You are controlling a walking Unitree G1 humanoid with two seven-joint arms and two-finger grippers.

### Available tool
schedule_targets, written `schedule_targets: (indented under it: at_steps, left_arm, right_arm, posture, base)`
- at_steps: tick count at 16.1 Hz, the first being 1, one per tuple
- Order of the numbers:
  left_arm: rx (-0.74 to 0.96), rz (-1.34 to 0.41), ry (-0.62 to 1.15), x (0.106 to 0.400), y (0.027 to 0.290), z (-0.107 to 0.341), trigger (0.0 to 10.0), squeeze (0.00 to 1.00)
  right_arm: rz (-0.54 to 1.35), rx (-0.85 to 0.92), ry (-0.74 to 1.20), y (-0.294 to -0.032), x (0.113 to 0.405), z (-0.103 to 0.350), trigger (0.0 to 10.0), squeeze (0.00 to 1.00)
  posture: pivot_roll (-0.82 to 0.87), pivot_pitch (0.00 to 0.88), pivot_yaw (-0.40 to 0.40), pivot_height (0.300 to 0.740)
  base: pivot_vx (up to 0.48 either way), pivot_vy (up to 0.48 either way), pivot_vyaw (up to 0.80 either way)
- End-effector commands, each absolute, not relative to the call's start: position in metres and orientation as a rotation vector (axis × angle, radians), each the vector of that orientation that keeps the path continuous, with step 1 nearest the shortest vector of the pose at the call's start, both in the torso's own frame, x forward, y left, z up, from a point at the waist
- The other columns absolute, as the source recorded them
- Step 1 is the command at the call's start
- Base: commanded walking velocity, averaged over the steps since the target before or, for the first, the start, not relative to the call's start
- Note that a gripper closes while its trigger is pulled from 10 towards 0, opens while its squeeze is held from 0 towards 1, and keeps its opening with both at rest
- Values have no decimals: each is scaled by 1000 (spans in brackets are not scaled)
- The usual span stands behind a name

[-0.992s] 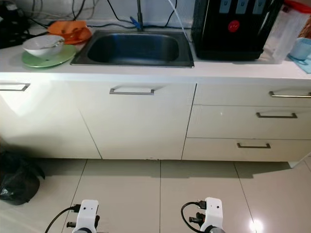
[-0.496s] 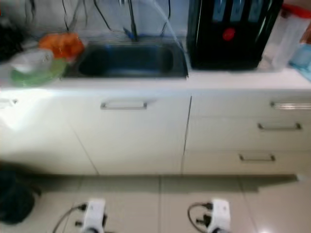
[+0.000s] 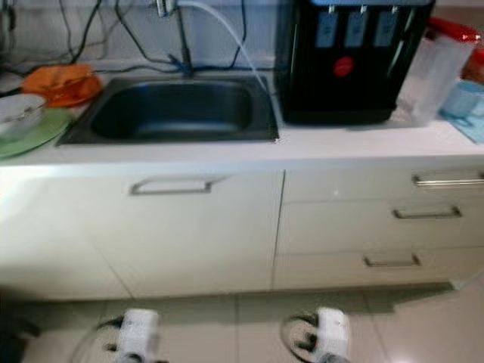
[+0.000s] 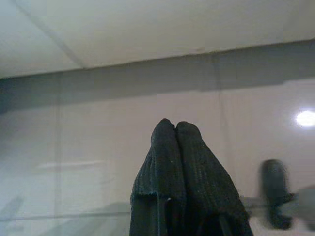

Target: Kitchen organization

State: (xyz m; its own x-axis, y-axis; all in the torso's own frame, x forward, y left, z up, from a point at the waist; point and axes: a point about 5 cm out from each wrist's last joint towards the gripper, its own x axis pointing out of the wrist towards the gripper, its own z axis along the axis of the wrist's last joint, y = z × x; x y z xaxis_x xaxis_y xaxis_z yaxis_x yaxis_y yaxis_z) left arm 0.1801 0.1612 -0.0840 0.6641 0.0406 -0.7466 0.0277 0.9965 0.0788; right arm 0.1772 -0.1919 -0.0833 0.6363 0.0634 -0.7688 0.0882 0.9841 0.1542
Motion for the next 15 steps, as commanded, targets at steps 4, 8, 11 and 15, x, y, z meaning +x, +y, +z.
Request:
schedule_targets:
  at_steps: [4,8,11,15]
  left_arm:
    - [111,33,855,177,175,-84,10000,0]
    - [95,44,835,179,176,-83,10000,0]
    - [92,47,816,183,175,-81,10000,0]
    - [84,53,786,189,175,-77,10000,0]
  right_arm:
    - [8,199,870,-182,182,-82,10000,0]
    - [7,200,868,-182,182,-82,10000,0]
    - [6,205,863,-181,183,-82,10000,0]
    - [8,211,854,-179,186,-81,10000,0]
  posture:
    - [4,22,16,740]
    - [6,33,15,740]
    - [9,36,15,740]
    - [10,38,16,740]
  base:
    - [412,0,0]
    - [95,0,0]
    - [0,0,0]
    - [0,0,0]
